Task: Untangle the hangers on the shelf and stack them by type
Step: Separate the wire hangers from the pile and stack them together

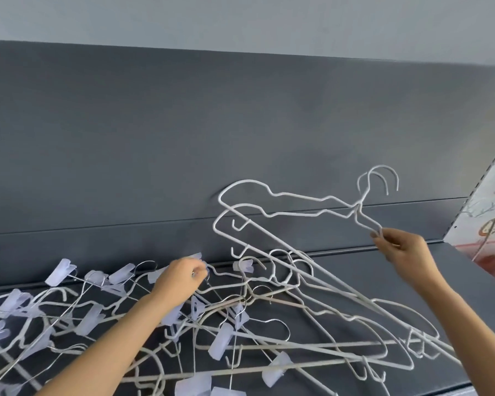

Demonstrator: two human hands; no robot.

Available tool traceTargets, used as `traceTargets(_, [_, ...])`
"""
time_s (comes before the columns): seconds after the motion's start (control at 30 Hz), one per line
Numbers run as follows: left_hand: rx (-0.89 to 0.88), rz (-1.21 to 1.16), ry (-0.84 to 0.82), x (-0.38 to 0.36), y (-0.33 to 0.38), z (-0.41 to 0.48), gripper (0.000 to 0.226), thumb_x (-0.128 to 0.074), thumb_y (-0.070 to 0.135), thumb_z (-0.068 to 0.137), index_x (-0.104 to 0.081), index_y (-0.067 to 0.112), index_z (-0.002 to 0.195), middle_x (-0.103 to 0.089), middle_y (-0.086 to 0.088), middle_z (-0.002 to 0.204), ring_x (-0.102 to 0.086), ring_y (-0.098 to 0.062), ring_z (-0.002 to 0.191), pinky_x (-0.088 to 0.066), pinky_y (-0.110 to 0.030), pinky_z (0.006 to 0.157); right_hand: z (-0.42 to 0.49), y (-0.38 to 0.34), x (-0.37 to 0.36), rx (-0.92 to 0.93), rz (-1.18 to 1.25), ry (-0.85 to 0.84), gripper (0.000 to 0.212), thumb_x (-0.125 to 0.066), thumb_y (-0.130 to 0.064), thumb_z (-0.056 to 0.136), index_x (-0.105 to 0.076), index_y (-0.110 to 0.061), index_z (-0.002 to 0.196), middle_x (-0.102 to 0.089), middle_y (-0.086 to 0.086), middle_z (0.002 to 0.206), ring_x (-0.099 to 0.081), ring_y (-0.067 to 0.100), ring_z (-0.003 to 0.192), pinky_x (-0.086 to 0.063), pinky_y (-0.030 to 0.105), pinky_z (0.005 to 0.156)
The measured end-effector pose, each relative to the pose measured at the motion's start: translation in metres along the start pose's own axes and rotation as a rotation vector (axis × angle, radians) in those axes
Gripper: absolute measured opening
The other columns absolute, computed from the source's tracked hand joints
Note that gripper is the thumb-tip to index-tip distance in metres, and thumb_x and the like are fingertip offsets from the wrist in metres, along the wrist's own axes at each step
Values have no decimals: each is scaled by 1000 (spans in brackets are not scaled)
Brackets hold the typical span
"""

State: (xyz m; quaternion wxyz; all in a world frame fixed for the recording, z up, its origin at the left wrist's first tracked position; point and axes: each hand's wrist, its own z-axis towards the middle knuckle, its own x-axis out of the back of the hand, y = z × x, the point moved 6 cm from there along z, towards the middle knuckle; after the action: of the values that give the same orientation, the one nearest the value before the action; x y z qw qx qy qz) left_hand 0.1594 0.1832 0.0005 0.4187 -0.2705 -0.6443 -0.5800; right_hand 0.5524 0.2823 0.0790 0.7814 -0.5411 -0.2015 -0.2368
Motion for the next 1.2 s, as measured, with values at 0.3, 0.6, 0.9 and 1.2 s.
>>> traceTargets(0.3, [-292, -20, 509, 43, 32, -27, 26, -47, 23, 87, -59, 8, 70, -55, 1, 67, -51, -19, 67, -37, -20, 59, -6, -7, -22, -52, 141, -59, 35, -56, -14, 91, -44, 11, 69, -27, 6, 56, -20, 14, 49, -17, 19, 39])
traceTargets(0.6, [-400, 199, 734, 98, 66, -64, 41, -40, 29, 87, -56, 7, 117, -62, -9, 115, -43, -15, 111, -31, -26, 97, -10, -102, -81, 147, 184, -238, 33, -54, -12, 90, -42, -4, 60, -27, 1, 56, -20, 8, 49, -19, 16, 43])
traceTargets(0.9, [-139, 759, 492, 140, 8, -113, 70, -76, 58, 56, -59, 20, 113, -70, 6, 90, -69, -14, 84, -53, -37, 86, -62, -184, -155, 333, 221, -704, 44, -53, -8, 90, -31, -15, 53, -25, -7, 47, -20, 7, 45, -21, 17, 45])
traceTargets(1.2, [168, 495, 453, 201, -91, -218, 26, -50, 42, 90, -62, 23, 104, -70, -3, 94, -63, -27, 92, -34, -30, 62, -121, -267, -234, 562, -187, -759, 30, -51, -29, 92, -55, -11, 68, -49, -1, 58, -40, 14, 54, -40, 28, 58])
